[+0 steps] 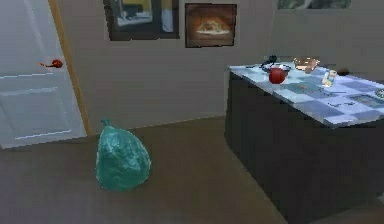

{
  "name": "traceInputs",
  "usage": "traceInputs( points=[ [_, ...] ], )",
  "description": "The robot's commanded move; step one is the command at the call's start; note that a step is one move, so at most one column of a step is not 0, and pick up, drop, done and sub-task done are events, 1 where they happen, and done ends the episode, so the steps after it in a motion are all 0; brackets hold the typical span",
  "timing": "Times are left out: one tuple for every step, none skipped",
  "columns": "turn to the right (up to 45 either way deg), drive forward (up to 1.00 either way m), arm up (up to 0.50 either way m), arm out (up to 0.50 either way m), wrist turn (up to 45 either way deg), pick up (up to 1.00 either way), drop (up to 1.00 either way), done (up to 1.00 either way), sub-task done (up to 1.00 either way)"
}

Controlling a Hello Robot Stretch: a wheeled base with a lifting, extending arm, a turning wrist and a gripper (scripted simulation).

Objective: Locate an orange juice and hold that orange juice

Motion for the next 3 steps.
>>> traceInputs(
  points=[
    [39.0,0.00,0.00,0.00,0.0,0.00,0.00,0.00,0.00],
    [0.0,0.75,0.00,0.00,0.0,0.00,0.00,0.00,0.00],
    [36.0,0.00,0.00,0.00,0.0,0.00,0.00,0.00,0.00]
  ],
)
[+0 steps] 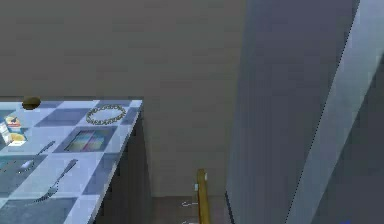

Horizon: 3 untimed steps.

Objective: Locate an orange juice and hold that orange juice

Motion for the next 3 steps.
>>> traceInputs(
  points=[
    [0.0,0.05,0.00,0.00,0.0,0.00,0.00,0.00,0.00],
    [-45.0,0.00,0.00,0.00,0.0,0.00,0.00,0.00,0.00],
    [-45.0,0.00,0.00,0.00,0.0,0.00,0.00,0.00,0.00]
  ],
)
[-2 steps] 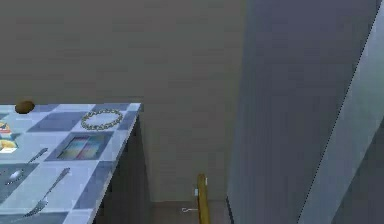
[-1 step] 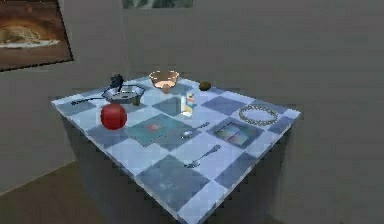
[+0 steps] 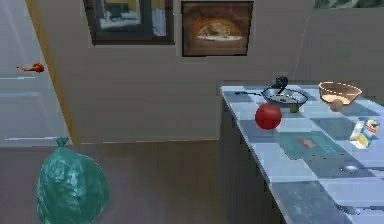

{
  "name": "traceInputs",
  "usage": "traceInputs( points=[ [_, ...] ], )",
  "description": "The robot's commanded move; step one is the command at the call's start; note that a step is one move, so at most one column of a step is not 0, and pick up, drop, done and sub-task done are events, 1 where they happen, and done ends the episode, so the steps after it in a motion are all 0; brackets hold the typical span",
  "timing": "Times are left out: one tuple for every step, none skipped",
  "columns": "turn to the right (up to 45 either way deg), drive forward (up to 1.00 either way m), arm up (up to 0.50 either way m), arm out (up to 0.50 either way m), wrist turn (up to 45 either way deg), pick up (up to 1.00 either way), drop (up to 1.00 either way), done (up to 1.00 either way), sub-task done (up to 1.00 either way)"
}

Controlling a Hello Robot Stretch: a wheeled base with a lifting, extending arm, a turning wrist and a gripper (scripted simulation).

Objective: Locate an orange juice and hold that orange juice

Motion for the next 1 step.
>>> traceInputs(
  points=[
    [-42.0,0.00,0.00,0.00,0.0,0.00,0.00,0.00,0.00]
  ],
)
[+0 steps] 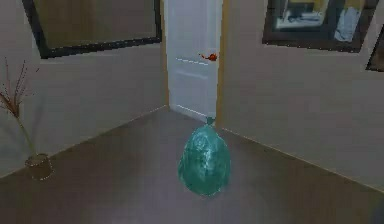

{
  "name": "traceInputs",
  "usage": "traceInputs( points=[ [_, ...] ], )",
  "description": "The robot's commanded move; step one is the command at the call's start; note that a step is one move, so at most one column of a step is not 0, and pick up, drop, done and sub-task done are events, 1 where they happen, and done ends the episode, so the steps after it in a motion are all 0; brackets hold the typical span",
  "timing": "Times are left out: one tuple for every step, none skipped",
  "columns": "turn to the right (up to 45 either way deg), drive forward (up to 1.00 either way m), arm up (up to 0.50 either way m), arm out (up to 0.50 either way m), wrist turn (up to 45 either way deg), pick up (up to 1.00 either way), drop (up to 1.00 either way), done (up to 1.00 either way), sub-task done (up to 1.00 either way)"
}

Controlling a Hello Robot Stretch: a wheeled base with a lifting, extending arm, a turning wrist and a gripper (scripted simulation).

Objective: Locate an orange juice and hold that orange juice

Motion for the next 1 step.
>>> traceInputs(
  points=[
    [39.0,0.00,0.00,0.00,0.0,0.00,0.00,0.00,0.00]
  ],
)
